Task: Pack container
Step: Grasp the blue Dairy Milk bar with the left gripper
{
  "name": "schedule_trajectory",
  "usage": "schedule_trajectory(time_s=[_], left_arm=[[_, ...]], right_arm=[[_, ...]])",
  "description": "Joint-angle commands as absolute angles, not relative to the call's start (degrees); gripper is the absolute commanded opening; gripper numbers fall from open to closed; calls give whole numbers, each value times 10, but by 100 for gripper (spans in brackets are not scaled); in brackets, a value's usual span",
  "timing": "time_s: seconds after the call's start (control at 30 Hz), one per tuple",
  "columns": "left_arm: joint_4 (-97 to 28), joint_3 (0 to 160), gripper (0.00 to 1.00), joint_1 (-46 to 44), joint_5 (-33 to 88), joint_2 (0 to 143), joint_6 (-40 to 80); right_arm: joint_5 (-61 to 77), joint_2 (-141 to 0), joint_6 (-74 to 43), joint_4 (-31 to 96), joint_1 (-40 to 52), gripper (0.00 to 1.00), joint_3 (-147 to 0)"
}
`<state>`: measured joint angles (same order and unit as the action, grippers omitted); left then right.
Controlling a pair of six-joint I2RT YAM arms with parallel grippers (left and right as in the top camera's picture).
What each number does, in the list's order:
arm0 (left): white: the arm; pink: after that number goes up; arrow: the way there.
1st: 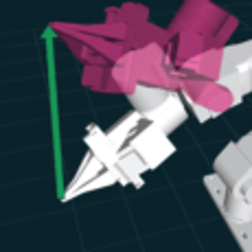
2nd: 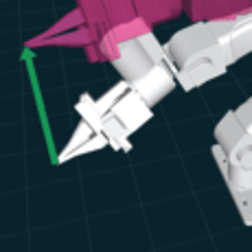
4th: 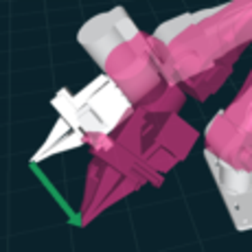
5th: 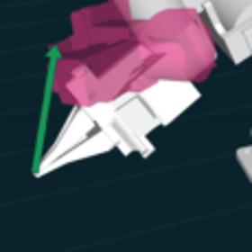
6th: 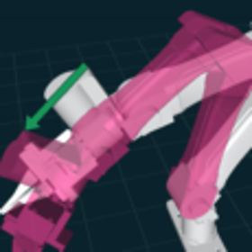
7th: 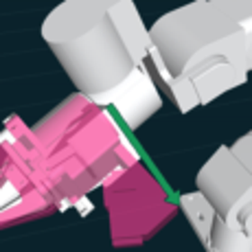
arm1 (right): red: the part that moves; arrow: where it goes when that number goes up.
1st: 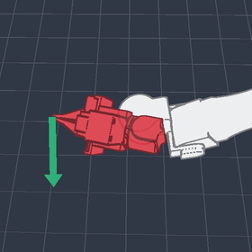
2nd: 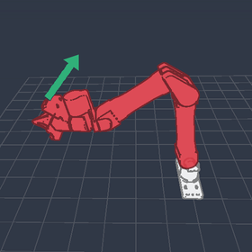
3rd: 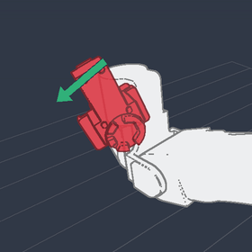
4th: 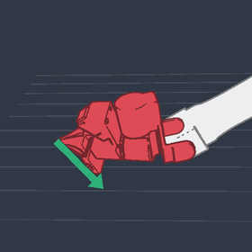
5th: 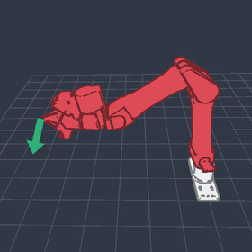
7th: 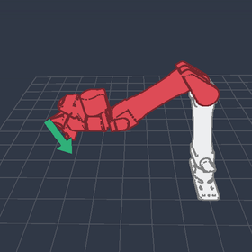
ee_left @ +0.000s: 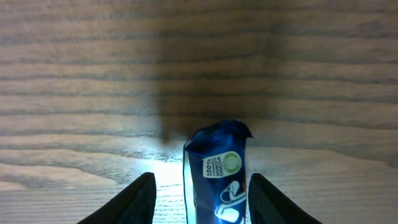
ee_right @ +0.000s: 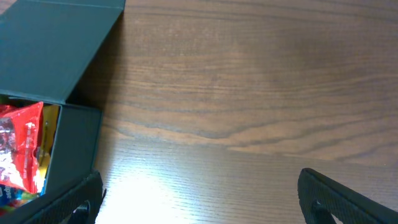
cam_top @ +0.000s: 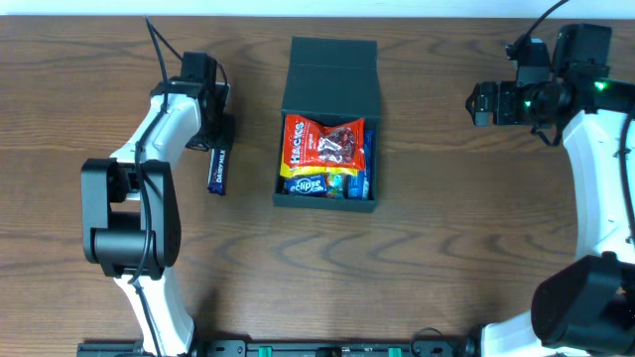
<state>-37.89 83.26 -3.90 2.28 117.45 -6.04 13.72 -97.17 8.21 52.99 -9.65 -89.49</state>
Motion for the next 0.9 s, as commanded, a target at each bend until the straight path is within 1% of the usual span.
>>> schedule_trajectory(time_s=[0.0, 0.33, 0.43, 0.5, 0.7, 0.87], left_arm=[[-370, 817, 49, -40, 10, 1170, -44], [-344, 797, 49, -44, 9, 1170, -44], [-336, 789, 47, -44, 9, 1170, -45], [-331, 785, 44, -45, 11, 1170, -45], [-329, 784, 42, -45, 13, 1170, -44], [-329, 784, 31, -45, 23, 1170, -44]], right_arm=[[144, -972, 91, 534, -100, 99, -891], [144, -972, 91, 541, -100, 99, -891], [144, -972, 91, 546, -100, 99, -891], [144, -972, 91, 548, -100, 99, -891], [144, -972, 91, 549, -100, 99, -891], [144, -972, 91, 549, -100, 99, -891]])
